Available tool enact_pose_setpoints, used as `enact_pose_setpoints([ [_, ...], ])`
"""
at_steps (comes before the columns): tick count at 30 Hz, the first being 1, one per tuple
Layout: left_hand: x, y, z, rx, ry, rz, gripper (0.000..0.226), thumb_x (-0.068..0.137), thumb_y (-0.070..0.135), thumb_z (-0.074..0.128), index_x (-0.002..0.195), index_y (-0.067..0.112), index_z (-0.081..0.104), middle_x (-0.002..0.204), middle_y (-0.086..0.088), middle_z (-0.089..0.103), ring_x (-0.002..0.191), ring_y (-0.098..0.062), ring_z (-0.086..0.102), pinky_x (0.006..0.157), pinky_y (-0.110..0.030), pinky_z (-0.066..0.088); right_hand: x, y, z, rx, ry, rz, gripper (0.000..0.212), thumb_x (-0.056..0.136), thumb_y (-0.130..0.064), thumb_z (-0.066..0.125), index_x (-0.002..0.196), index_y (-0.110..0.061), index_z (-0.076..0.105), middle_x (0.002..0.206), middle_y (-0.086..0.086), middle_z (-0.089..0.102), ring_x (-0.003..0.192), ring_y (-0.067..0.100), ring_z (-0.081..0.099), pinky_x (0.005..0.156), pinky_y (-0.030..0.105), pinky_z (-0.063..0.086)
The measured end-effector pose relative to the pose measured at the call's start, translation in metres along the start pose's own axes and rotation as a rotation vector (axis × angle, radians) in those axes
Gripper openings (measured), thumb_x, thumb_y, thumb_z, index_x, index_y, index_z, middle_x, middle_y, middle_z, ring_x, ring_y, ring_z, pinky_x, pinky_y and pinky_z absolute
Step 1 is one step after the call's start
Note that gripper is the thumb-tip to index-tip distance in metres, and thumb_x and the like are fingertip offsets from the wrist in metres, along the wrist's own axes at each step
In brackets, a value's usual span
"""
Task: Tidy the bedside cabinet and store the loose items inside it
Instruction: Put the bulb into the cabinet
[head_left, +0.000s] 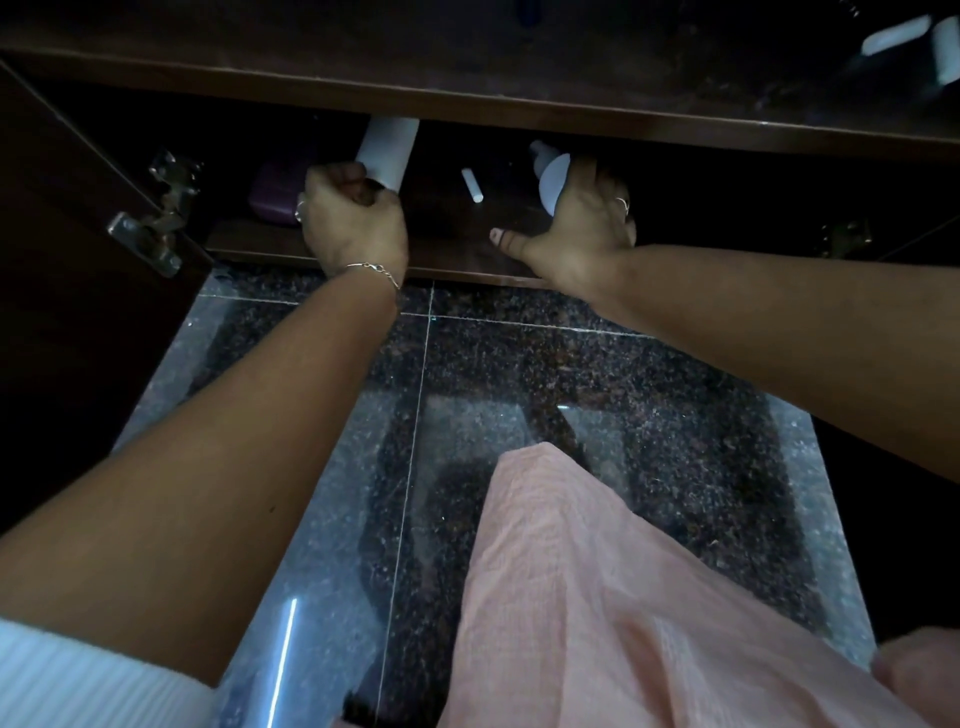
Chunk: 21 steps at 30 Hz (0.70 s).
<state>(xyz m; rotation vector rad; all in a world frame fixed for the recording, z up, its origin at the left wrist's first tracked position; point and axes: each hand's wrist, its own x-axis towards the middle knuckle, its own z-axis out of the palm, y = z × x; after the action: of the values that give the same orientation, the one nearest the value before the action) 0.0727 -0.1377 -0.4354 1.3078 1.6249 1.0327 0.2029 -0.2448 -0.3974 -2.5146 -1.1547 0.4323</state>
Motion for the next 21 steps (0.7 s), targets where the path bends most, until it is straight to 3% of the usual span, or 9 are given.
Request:
enact_pose_setpoints([
  [7,-0.004,0.004,-0.012,0.008,-0.027,-0.004,0.022,0.073,0.018,0.068,0.091,0.025,0.058,0.097,0.005,0.067,0.099,-0.014,0.063,0.093,-0.027,0.049,-0.002,-0.015,0.005,-0.051,-0.010,-0.026,0.088,0.084,-0.048,0.062,0.151,-0.018,0.013,0.157,0.005,0.012,0.148,0.021,0.003,0.118,0.048,-0.002],
  [11,-0.005,0.013,-0.022,-0.030,-0.075,0.000,0.026,0.078,0.012,0.069,0.102,0.017,0.059,0.102,0.002,0.065,0.090,-0.008,0.061,0.080,-0.015,0.047,-0.013,-0.027,0.001,0.035,-0.001,-0.055,0.084,0.084,-0.039,0.063,0.148,-0.014,0.016,0.155,0.003,0.015,0.147,0.018,0.004,0.119,0.047,-0.001],
  [16,-0.016,0.025,-0.045,-0.076,-0.080,-0.001,0.026,0.085,0.007,0.062,0.110,0.011,0.058,0.097,0.007,0.059,0.076,0.004,0.054,0.067,-0.005,0.044,-0.033,-0.040,-0.006,0.134,-0.097,-0.075,0.087,0.087,-0.038,0.061,0.150,-0.014,0.007,0.159,0.000,0.005,0.148,0.016,-0.003,0.120,0.041,0.000],
  [21,-0.033,0.033,-0.073,-0.113,-0.100,-0.050,0.028,0.086,0.004,0.059,0.113,0.011,0.059,0.110,-0.001,0.062,0.092,-0.004,0.057,0.075,-0.010,0.045,-0.056,-0.066,-0.025,0.332,-0.293,-0.041,0.088,0.088,-0.039,0.060,0.153,-0.018,0.003,0.161,-0.003,0.002,0.148,0.015,-0.001,0.121,0.037,0.012],
])
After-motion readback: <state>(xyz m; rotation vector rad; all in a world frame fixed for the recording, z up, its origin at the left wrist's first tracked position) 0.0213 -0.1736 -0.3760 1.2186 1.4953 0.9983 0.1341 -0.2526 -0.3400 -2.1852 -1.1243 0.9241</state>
